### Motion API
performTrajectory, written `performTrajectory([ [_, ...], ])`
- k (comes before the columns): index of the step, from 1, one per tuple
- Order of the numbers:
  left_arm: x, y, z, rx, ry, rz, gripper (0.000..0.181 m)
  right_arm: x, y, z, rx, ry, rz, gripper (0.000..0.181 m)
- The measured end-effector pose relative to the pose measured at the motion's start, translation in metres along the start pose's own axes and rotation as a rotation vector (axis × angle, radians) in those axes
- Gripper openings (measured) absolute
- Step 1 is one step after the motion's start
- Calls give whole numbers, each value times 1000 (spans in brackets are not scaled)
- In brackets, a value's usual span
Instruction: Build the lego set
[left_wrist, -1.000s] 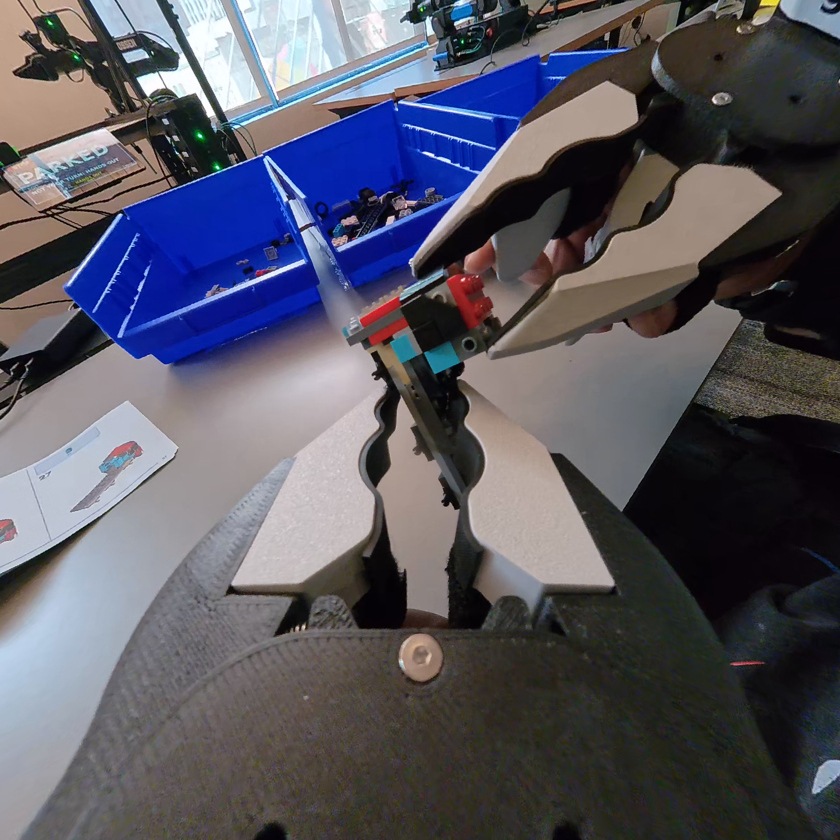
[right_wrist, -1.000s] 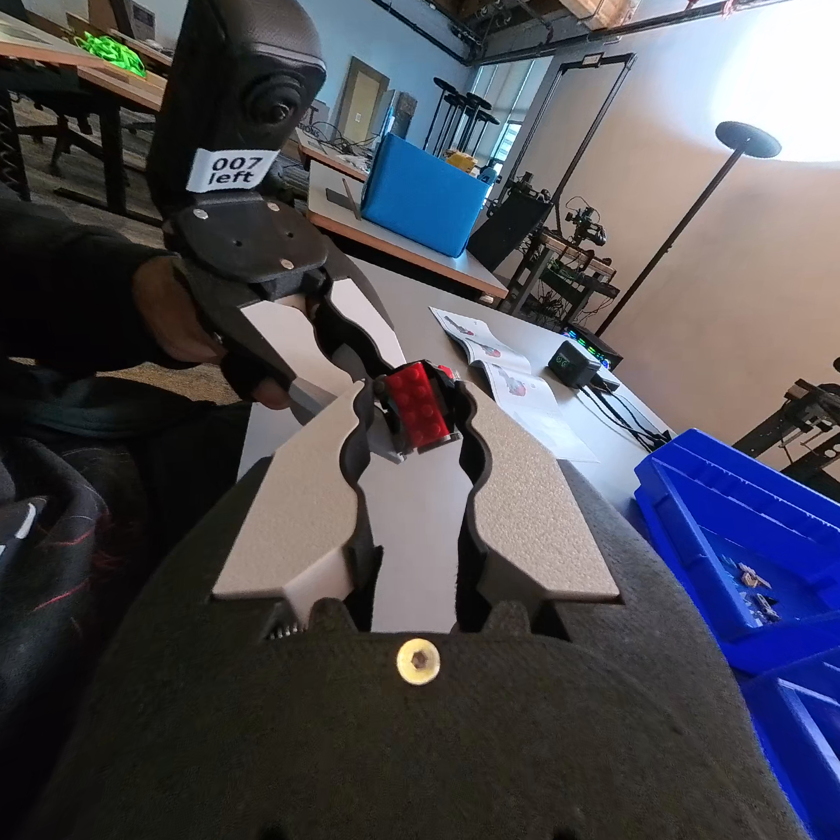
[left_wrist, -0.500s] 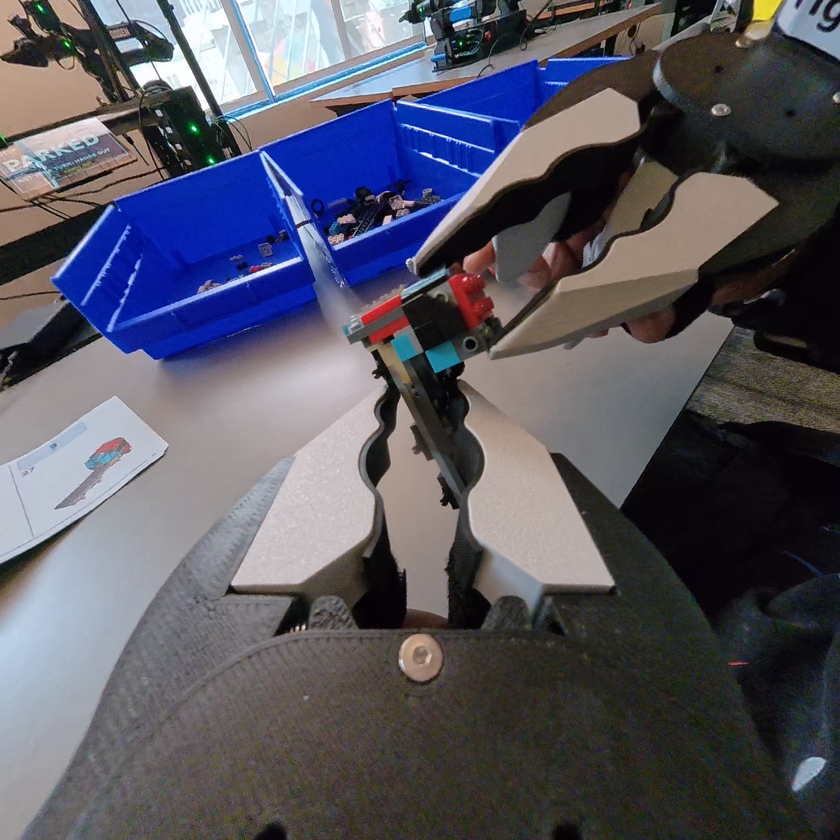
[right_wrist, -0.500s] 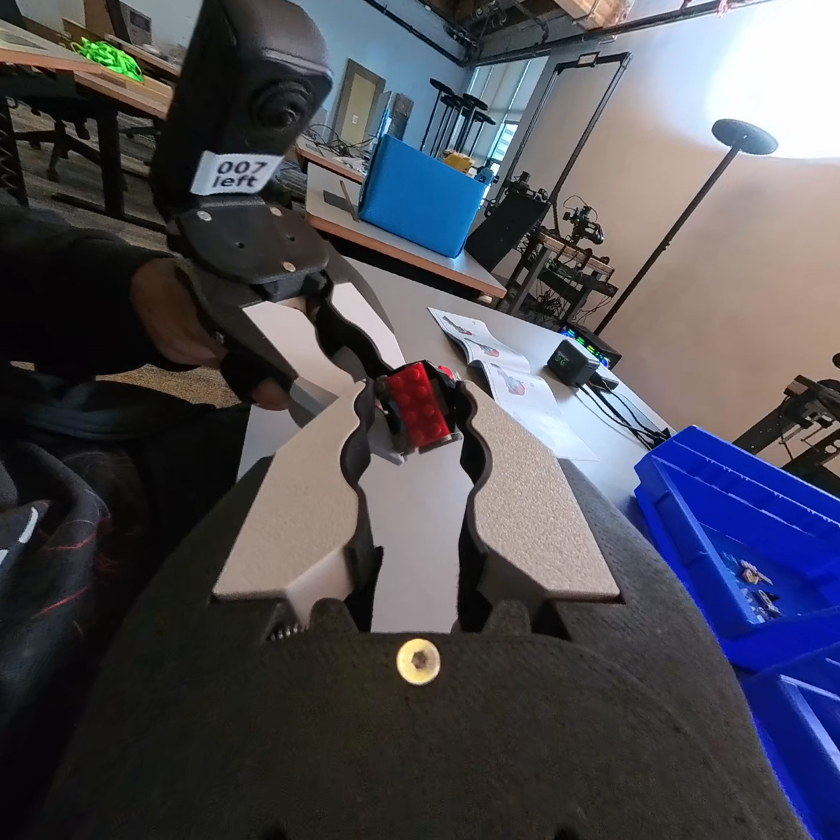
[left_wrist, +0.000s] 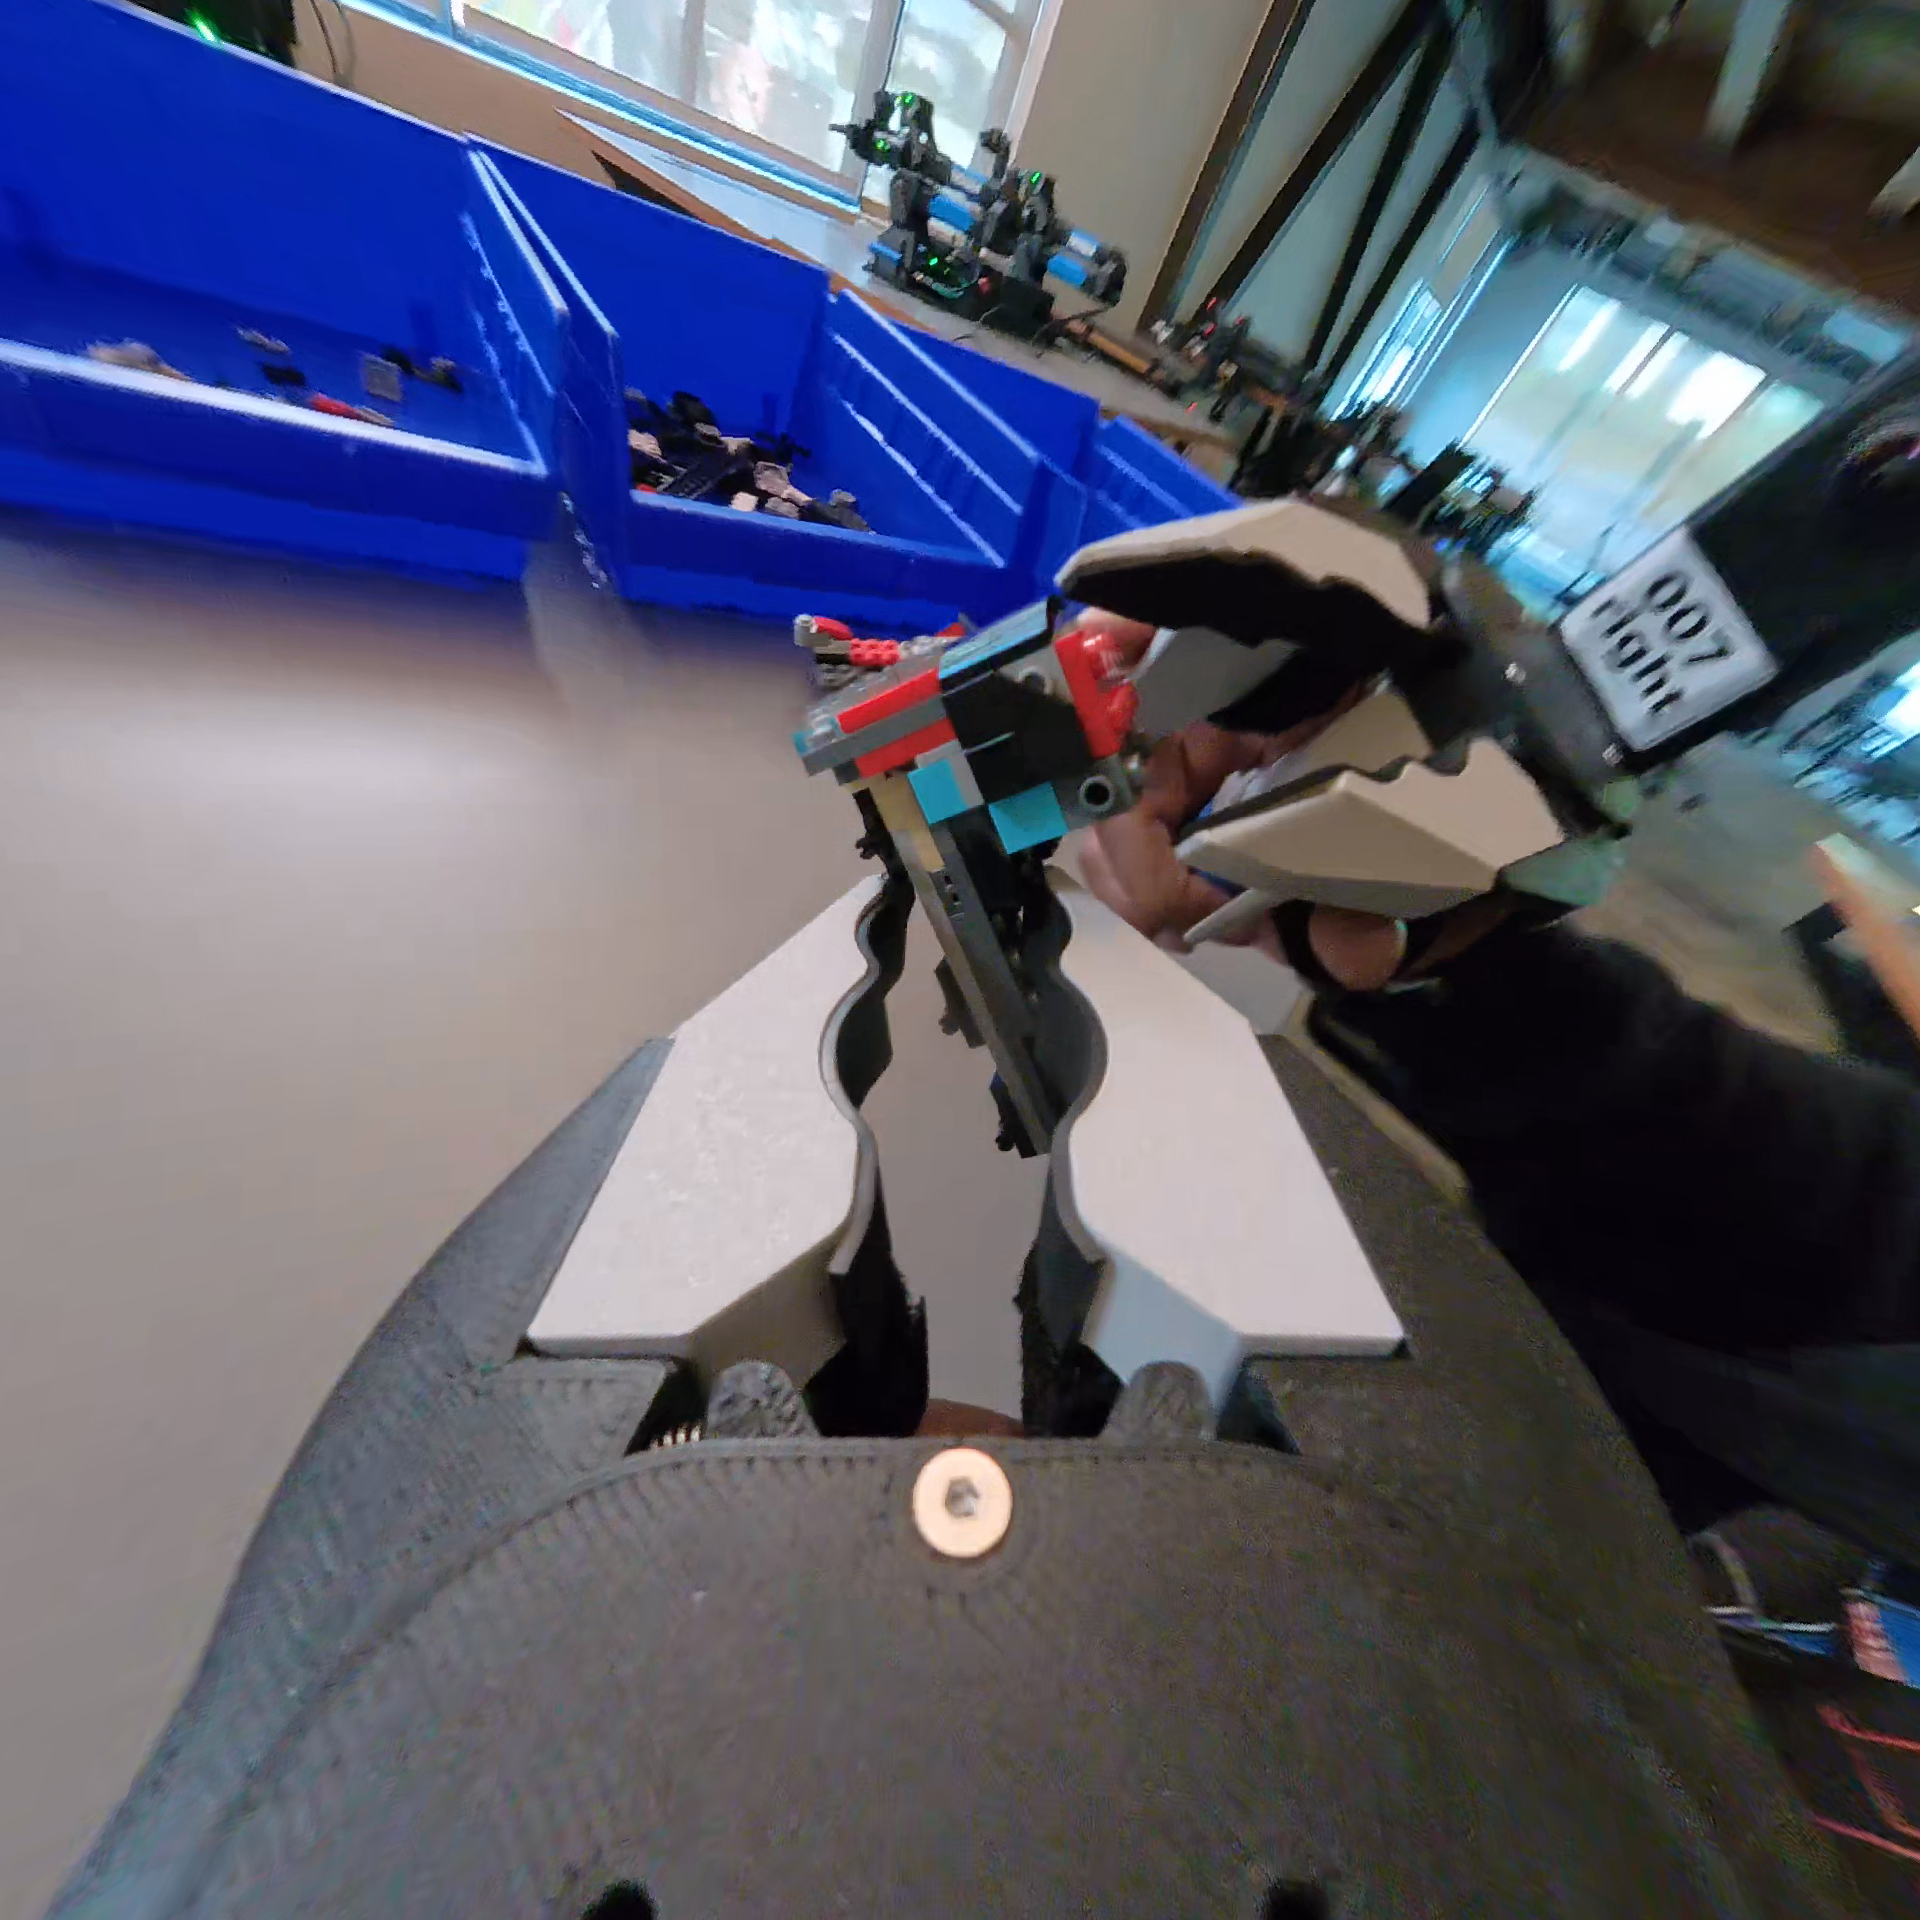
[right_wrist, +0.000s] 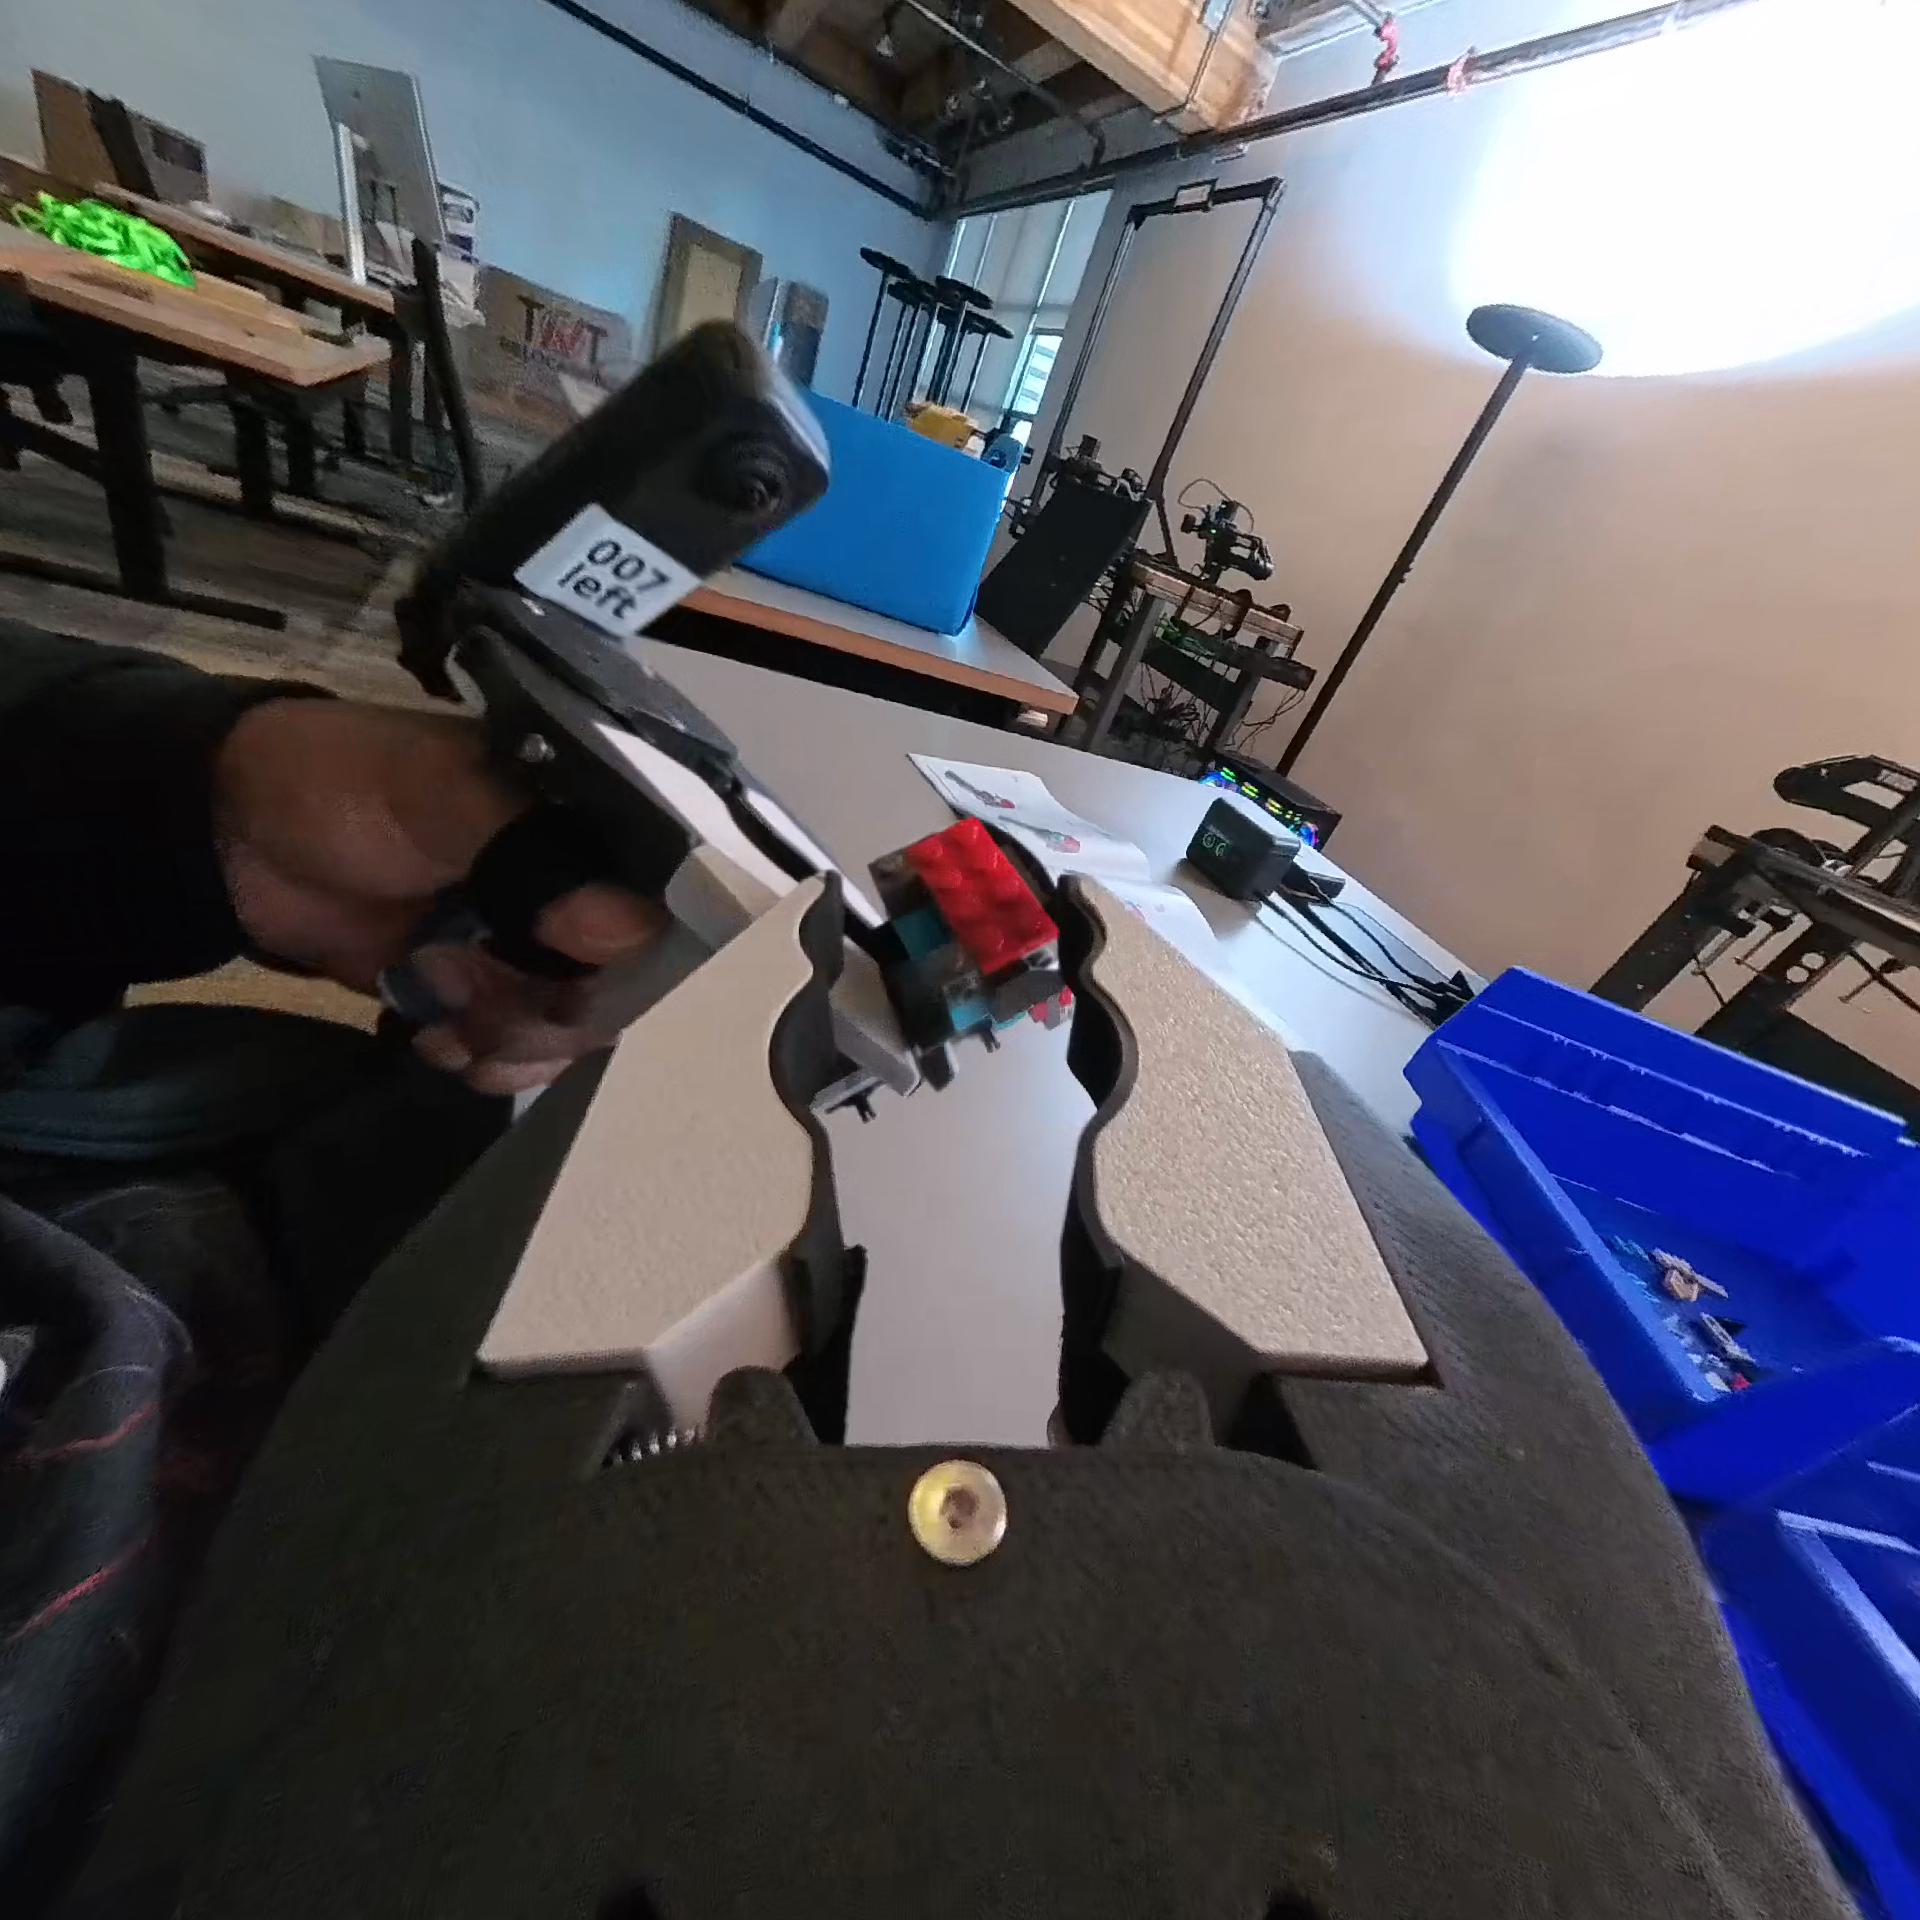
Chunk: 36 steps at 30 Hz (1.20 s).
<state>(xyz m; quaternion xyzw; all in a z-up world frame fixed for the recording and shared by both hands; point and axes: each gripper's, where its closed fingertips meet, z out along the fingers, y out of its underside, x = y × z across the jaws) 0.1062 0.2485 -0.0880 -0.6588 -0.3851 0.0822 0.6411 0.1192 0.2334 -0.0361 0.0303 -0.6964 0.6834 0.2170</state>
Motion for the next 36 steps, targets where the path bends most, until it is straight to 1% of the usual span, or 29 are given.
performTrajectory([
  [4,3,-7,-2,51,78,-127,22,3,-4,5,10,37,80,47],
  [6,5,-10,-3,73,109,-156,22,5,-7,7,18,54,119,49],
  [10,8,-12,-4,89,137,-176,23,7,-11,10,9,85,124,49],
  [15,6,-16,-6,111,96,-116,22,8,-12,12,1,87,201,49],
  [20,4,-17,-6,109,30,-13,22,7,-19,11,37,50,282,48],
  [25,9,-17,-5,109,11,55,22,5,-15,11,24,34,274,41],
  [36,18,-24,-8,142,3,99,22,4,-24,7,90,-9,285,40],
])
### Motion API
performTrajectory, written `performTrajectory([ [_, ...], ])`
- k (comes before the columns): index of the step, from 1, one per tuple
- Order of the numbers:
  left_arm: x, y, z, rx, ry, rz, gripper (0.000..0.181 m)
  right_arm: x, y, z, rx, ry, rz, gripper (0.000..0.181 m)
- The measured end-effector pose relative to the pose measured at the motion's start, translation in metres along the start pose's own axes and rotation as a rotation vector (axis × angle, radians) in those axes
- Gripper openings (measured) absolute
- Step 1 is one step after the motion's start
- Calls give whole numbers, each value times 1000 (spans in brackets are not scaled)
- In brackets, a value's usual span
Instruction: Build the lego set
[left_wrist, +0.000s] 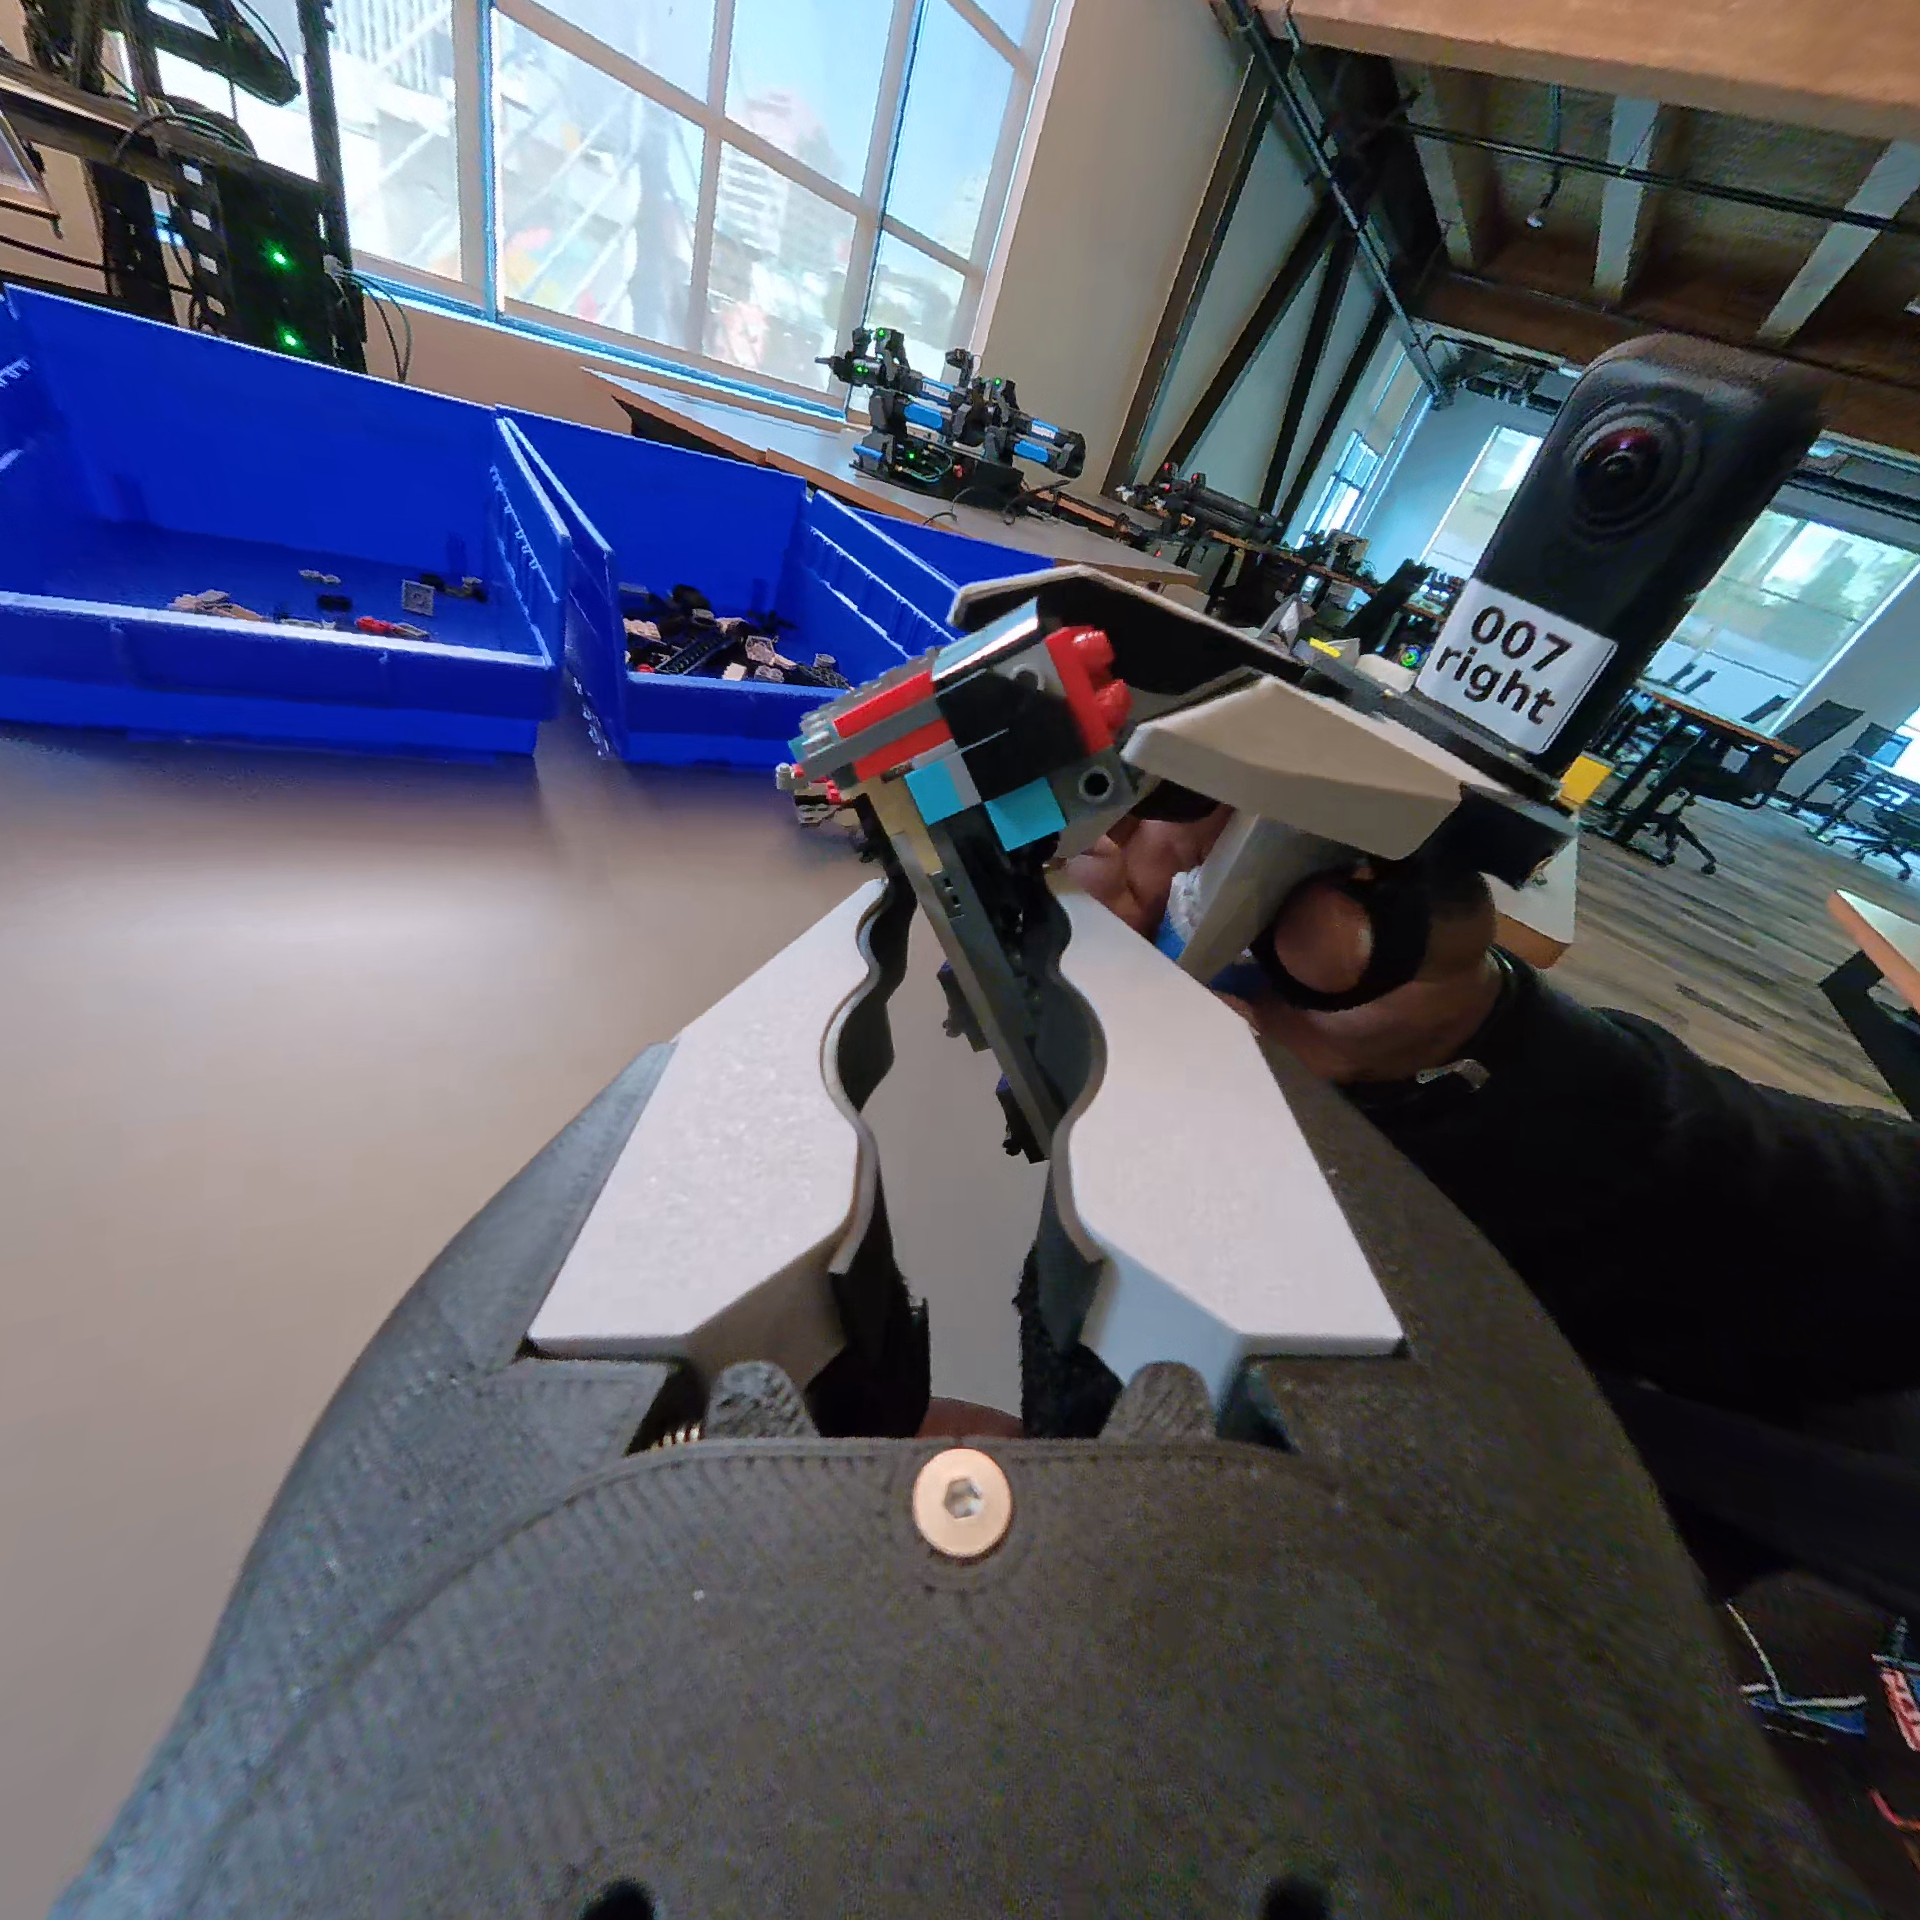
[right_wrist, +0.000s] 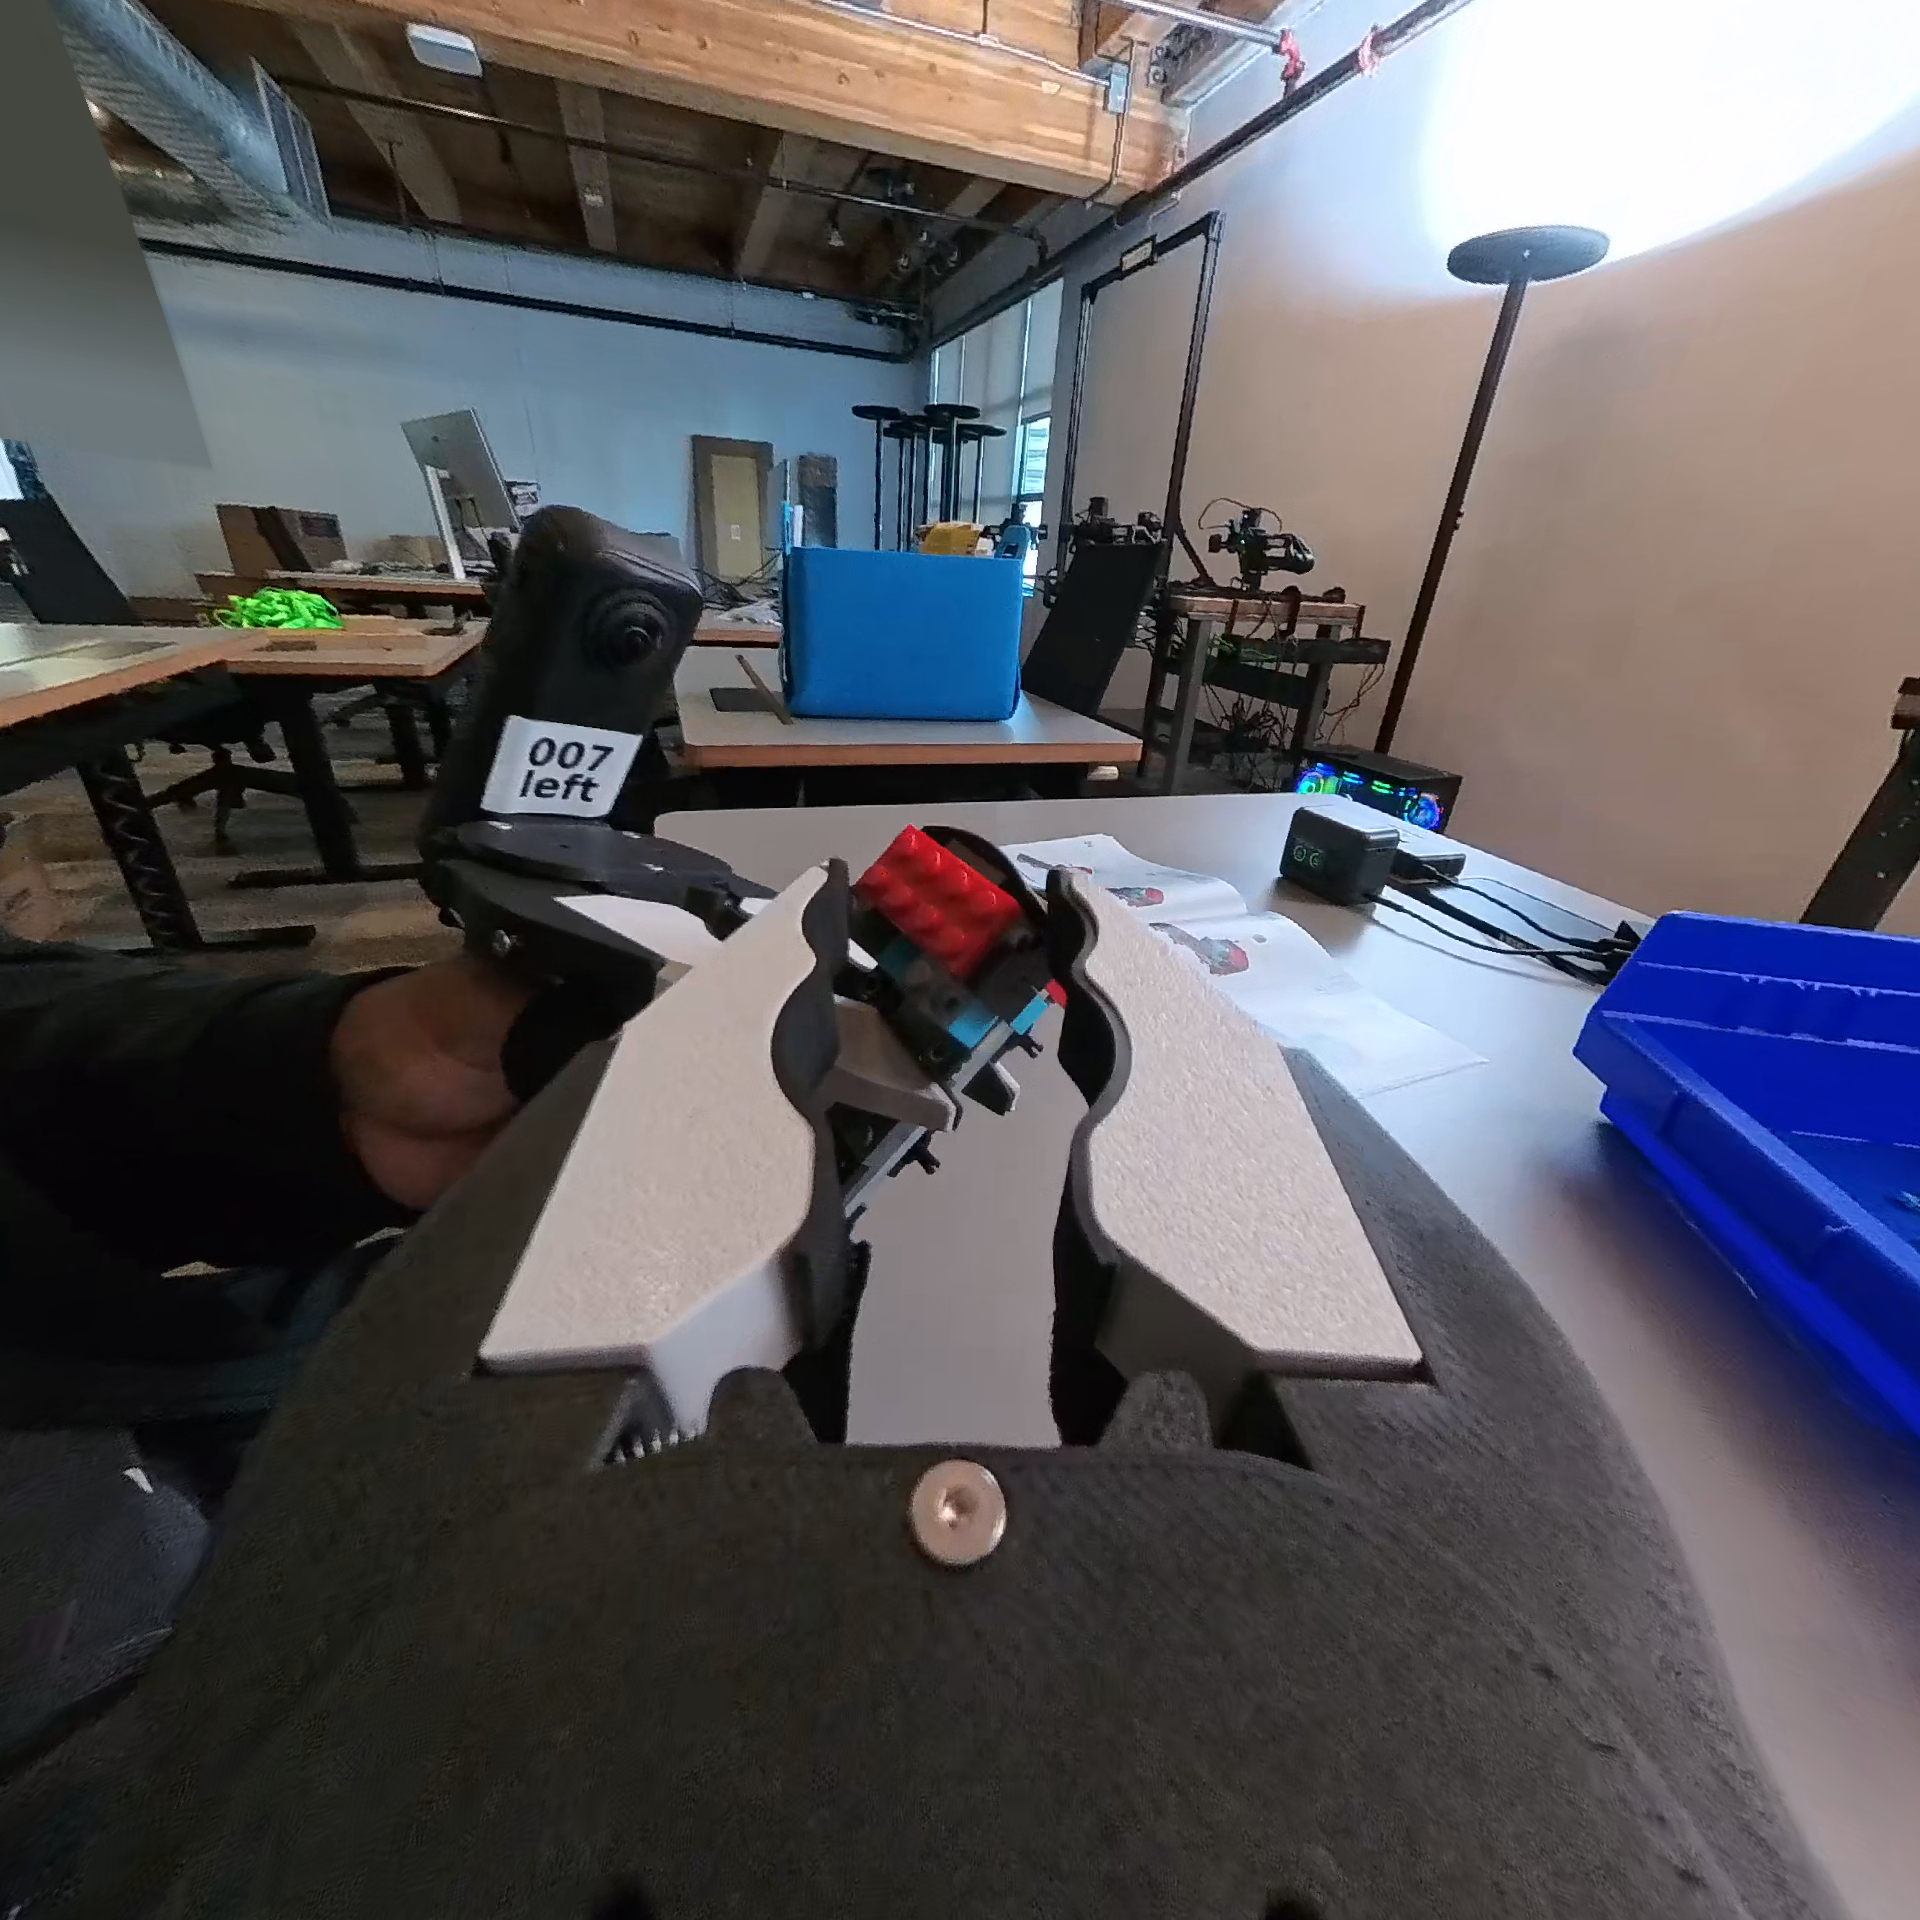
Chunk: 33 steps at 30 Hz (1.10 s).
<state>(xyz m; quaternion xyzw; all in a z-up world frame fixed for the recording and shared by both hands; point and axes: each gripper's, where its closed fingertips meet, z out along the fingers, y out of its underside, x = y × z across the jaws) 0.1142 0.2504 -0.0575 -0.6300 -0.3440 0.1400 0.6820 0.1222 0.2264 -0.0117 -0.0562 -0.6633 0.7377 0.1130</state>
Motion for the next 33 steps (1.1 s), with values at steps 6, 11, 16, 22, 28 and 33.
performTrajectory([
  [6,1,0,0,-4,-13,12,22,0,0,0,8,5,-15,40],
  [11,1,1,0,-8,-16,16,21,1,0,0,4,22,-39,38],
  [16,-1,3,2,-29,-27,-7,22,3,2,1,-11,40,-35,38],
  [22,-1,-1,1,8,36,-151,22,2,-13,-1,58,20,59,43],
  [28,5,-10,-4,60,158,-291,22,-1,-15,1,48,10,107,47],
  [33,9,-15,-6,89,210,-336,22,-8,-15,7,19,23,86,51],
])
